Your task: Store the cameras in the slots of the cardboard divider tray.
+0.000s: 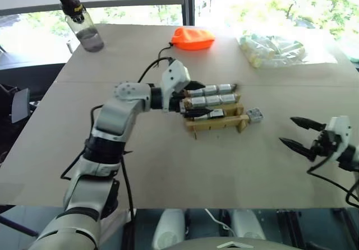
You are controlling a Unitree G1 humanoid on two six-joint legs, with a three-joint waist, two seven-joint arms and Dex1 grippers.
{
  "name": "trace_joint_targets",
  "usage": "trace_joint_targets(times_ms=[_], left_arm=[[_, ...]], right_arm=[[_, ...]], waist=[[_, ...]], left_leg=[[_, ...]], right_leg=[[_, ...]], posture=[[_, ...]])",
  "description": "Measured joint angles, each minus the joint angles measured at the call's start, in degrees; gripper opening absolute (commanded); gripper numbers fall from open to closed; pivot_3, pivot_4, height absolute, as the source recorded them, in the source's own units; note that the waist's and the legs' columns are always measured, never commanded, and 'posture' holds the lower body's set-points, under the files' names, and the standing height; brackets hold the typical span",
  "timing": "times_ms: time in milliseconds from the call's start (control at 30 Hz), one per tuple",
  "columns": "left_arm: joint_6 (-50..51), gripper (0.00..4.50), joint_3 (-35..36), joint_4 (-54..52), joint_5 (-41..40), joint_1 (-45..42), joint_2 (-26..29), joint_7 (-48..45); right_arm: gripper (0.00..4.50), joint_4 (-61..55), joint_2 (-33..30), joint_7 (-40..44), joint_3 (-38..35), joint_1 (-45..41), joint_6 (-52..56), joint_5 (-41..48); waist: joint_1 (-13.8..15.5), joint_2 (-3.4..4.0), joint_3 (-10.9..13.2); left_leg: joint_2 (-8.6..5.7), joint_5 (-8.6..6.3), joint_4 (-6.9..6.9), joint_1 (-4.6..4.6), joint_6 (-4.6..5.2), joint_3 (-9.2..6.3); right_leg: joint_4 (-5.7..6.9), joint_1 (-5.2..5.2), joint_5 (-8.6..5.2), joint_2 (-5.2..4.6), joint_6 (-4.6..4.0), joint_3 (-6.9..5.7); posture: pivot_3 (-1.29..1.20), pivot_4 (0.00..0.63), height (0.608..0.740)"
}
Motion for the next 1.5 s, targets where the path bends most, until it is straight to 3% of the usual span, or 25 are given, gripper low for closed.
trace_joint_targets(times_ms=[133, 333, 667, 1000, 1100, 1200, 1500], left_arm=[[2.94, 4.32, 3.06, -5.35, -3.66, 4.56, 6.74, -2.19], [6.48, 4.32, 9.16, -10.81, -8.27, 10.11, 12.67, -1.58], [10.62, 4.32, 14.12, -16.37, -14.59, 16.03, 17.65, -0.93], [10.97, 4.32, 15.82, -17.72, -16.73, 19.30, 20.66, -0.13], [11.12, 4.39, 15.82, -18.47, -17.58, 19.39, 20.88, 0.58], [11.10, 4.39, 15.82, -18.97, -17.74, 19.39, 20.98, 0.85], [10.58, 4.39, 15.70, -18.94, -17.68, 19.45, 21.50, 1.70]], right_arm=[[4.18, -1.17, 3.90, -7.94, 2.70, -1.22, 4.43, -2.49], [4.18, -4.81, 10.52, -18.03, 6.09, -1.52, 8.38, -5.58], [4.18, -5.25, 15.95, -31.75, 8.61, -4.12, 9.14, -12.92], [4.18, -5.03, 18.22, -35.01, 10.04, -4.87, 7.69, -15.16], [3.28, -5.37, 19.47, -35.75, 10.27, -4.84, 7.66, -15.24], [1.95, -5.74, 20.49, -36.50, 10.95, -4.81, 7.66, -15.40], [1.92, -5.84, 20.66, -37.18, 10.90, -4.76, 7.52, -15.58]], waist=[[0.09, 0.01, 0.01], [0.09, 0.00, 0.00], [-0.26, -0.01, 0.00], [-1.13, -0.01, 0.00], [-1.27, -0.02, 0.00], [-1.39, -0.02, 0.00], [-1.39, -0.02, 0.00]], left_leg=[[-0.01, 0.00, 0.01, -0.02, 0.00, -0.01], [-0.05, 0.00, 0.00, -0.06, 0.00, -0.11], [-0.04, 0.00, -0.02, -0.02, -0.01, -0.07], [-0.03, 0.00, -0.04, -0.02, -0.02, -0.09], [-0.03, 0.00, -0.05, -0.02, -0.02, -0.09], [-0.02, 0.00, -0.06, 0.00, -0.02, -0.07], [-0.02, 0.00, -0.06, 0.00, -0.02, -0.06]], right_leg=[[-0.01, 0.00, 0.00, -0.01, 0.00, 0.00], [-0.03, 0.01, -0.01, -0.04, 0.00, 0.02], [-0.01, -0.01, -0.01, 0.00, 0.00, 0.02], [-0.03, -0.01, -0.01, 0.00, -0.01, 0.05], [-0.03, -0.01, -0.01, 0.01, -0.01, 0.09], [-0.02, -0.01, -0.01, 0.01, -0.01, 0.11], [-0.02, -0.01, -0.01, 0.02, -0.01, 0.13]], posture=[[0.00, 0.150, 0.726], [0.00, 0.150, 0.726], [0.00, 0.150, 0.726], [0.00, 0.150, 0.726], [0.00, 0.150, 0.726], [0.00, 0.150, 0.726], [0.00, 0.150, 0.726]])
